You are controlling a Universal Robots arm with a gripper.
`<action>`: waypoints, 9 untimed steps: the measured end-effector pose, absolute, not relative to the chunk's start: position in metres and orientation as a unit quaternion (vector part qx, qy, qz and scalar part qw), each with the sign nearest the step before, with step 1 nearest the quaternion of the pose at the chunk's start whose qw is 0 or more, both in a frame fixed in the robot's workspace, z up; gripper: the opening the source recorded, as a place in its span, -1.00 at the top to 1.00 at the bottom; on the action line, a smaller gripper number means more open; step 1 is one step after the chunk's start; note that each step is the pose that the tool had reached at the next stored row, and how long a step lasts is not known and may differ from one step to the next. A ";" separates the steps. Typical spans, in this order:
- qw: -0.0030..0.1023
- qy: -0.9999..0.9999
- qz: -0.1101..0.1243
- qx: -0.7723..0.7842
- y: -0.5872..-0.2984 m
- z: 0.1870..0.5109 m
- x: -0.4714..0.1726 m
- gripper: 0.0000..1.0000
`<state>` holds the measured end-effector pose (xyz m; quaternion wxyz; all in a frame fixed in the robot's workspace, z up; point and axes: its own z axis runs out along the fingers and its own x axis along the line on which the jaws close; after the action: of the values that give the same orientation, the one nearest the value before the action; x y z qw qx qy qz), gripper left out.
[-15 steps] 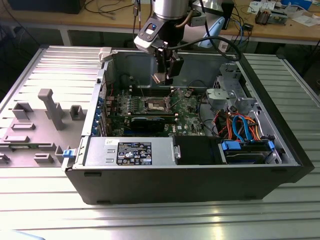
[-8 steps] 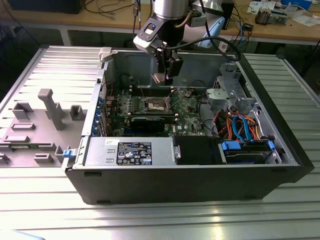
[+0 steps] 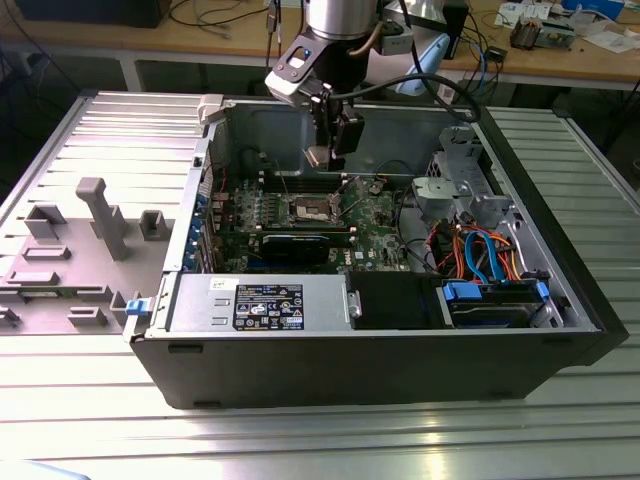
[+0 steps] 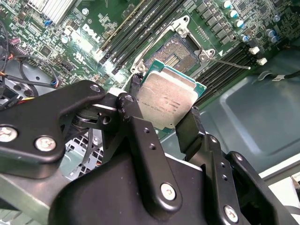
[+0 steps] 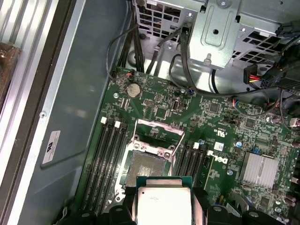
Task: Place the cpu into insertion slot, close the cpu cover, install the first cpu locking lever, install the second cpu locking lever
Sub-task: 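Place the cpu into insertion slot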
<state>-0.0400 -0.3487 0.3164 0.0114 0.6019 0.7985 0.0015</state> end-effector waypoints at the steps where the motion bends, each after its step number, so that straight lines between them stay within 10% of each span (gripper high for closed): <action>1: 0.011 0.797 0.001 0.603 -0.349 0.316 -0.040 -0.09; 9: 0.011 0.792 0.001 0.610 -0.349 0.316 -0.040 -0.09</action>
<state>-0.0400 -0.3487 0.3159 0.0114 0.6105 0.7919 0.0014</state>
